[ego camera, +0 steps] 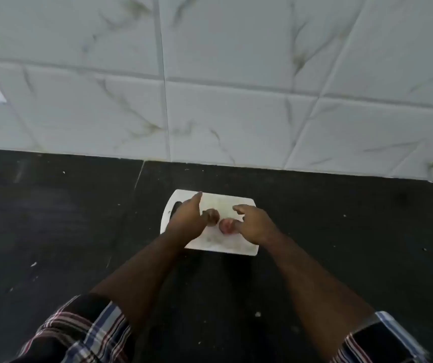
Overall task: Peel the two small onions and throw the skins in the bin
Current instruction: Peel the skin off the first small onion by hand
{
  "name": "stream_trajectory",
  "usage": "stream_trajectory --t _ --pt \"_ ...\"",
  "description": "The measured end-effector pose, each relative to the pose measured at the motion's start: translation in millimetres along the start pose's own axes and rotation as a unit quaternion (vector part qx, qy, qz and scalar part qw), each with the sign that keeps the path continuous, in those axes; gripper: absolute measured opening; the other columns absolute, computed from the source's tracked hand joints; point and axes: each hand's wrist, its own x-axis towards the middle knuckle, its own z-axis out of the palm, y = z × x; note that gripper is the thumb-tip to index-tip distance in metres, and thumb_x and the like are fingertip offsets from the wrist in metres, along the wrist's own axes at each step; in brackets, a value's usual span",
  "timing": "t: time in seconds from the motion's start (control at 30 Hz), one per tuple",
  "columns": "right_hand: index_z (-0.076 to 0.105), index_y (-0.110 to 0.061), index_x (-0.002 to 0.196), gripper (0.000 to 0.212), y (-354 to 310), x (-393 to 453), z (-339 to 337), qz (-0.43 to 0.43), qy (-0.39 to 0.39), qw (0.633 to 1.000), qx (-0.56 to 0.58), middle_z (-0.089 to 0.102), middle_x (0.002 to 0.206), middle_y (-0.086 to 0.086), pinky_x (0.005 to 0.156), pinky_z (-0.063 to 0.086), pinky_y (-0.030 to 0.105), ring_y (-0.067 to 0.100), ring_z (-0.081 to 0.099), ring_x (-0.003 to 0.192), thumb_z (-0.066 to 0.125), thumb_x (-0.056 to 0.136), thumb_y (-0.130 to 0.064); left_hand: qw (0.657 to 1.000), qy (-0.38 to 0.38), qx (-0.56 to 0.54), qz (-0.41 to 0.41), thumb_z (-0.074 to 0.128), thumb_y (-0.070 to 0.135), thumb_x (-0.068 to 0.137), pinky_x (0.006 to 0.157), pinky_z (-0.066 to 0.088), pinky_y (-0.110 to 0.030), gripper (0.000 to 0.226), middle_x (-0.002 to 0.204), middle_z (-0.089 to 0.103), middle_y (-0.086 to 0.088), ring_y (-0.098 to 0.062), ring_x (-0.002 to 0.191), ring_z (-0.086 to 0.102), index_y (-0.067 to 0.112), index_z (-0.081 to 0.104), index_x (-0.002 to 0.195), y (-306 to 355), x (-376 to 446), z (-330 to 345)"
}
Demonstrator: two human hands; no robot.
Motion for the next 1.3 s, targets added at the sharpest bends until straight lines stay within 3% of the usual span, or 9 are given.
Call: stream_trajectory --t 0.1,0.27,0.43,0.6,0.7,0.8,0.9,1.03,1.3 --pt "0.055 -0.012 0.138 0.047 -3 -1 18 0.0 -0.008 1.0 -0.017 0.056 0.142 0.004 0.104 0.038 0.027 0.021 0.052 0.129 0.057 0.095 -0.032 0.999 -0.006 -0.045 -0.016 0.066 0.033 0.092 0.105 0.031 -0.025 0.069 0.143 0.056 -0.008 -0.023 0.134 0.045 0.02 0.036 0.153 -8 0 9" --pt "0.065 -0.019 0.089 0.006 5 -4 37 0.001 0.059 0.998 0.032 0.064 0.091 -0.007 0.08 0.043 0.03 0.011 0.059 0.088 0.059 0.09 -0.022 0.993 -0.012 -0.105 -0.06 0.071 0.032 0.089 0.092 0.031 -0.023 0.068 0.138 0.059 -0.009 -0.025 0.13 0.051 0.014 0.044 0.148 -7 7 24" --pt "0.056 -0.019 0.137 0.05 13 -16 37 0.014 0.038 0.997 0.071 0.052 0.145 -0.004 0.106 0.03 0.017 0.014 0.046 0.135 0.066 0.089 -0.013 0.99 0.005 -0.125 -0.063 0.075 0.028 0.084 0.083 0.04 -0.025 0.05 0.117 0.069 0.0 -0.021 0.11 0.064 0.017 0.058 0.13 -12 8 36" --pt "0.066 -0.026 0.125 0.037 16 -34 30 0.013 0.136 0.982 0.132 0.067 0.123 -0.012 0.095 0.051 0.026 0.005 0.063 0.109 0.068 0.089 -0.018 0.967 0.007 -0.248 -0.064 0.081 0.017 0.078 0.081 0.052 -0.024 0.05 0.11 0.067 0.014 -0.011 0.096 0.07 0.027 0.062 0.124 -19 -33 26" --pt "0.068 -0.029 0.122 0.033 12 -60 33 -0.007 0.051 0.983 0.179 0.071 0.112 -0.015 0.089 0.051 0.018 -0.004 0.065 0.097 0.071 0.089 -0.023 0.937 -0.037 -0.341 -0.069 0.081 0.0 0.077 0.089 0.058 -0.034 0.056 0.108 0.074 0.007 -0.014 0.098 0.073 0.026 0.065 0.123 -34 -81 27" --pt "0.063 -0.025 0.13 0.042 12 -77 53 -0.031 -0.048 0.978 0.199 0.067 0.118 -0.016 0.086 0.045 0.005 -0.011 0.061 0.098 0.071 0.089 -0.025 0.923 -0.047 -0.376 -0.062 0.074 -0.016 0.076 0.085 0.054 -0.022 0.058 0.11 0.074 0.004 -0.008 0.102 0.071 0.017 0.065 0.123 -41 -117 39" --pt "0.06 -0.023 0.133 0.046 16 -80 75 -0.035 -0.064 0.974 0.213 0.064 0.129 -0.009 0.102 0.049 0.023 0.001 0.059 0.116 0.072 0.089 -0.027 0.915 -0.037 -0.395 -0.066 0.067 -0.023 0.077 0.082 0.053 -0.018 0.062 0.117 0.069 0.003 -0.003 0.101 0.07 0.01 0.06 0.129 -36 -130 49" --pt "0.07 -0.028 0.118 0.037 20 -80 83 -0.006 -0.042 0.946 0.321 0.072 0.115 -0.006 0.094 0.056 0.046 0.012 0.067 0.109 0.078 0.083 -0.023 0.904 0.0 -0.421 -0.078 0.068 -0.019 0.08 0.092 0.055 -0.028 0.062 0.125 0.068 -0.008 -0.02 0.117 0.066 0.007 0.054 0.135 -29 -134 54" --pt "0.073 -0.016 0.112 0.037 18 -96 60 -0.024 -0.003 0.915 0.403 0.074 0.108 -0.001 0.086 0.06 0.037 0.015 0.07 0.104 0.083 0.077 -0.016 0.813 -0.023 -0.571 -0.109 0.061 -0.013 0.088 0.098 0.053 -0.043 0.056 0.129 0.066 -0.017 -0.035 0.122 0.062 0.009 0.053 0.138 -9 -155 45"
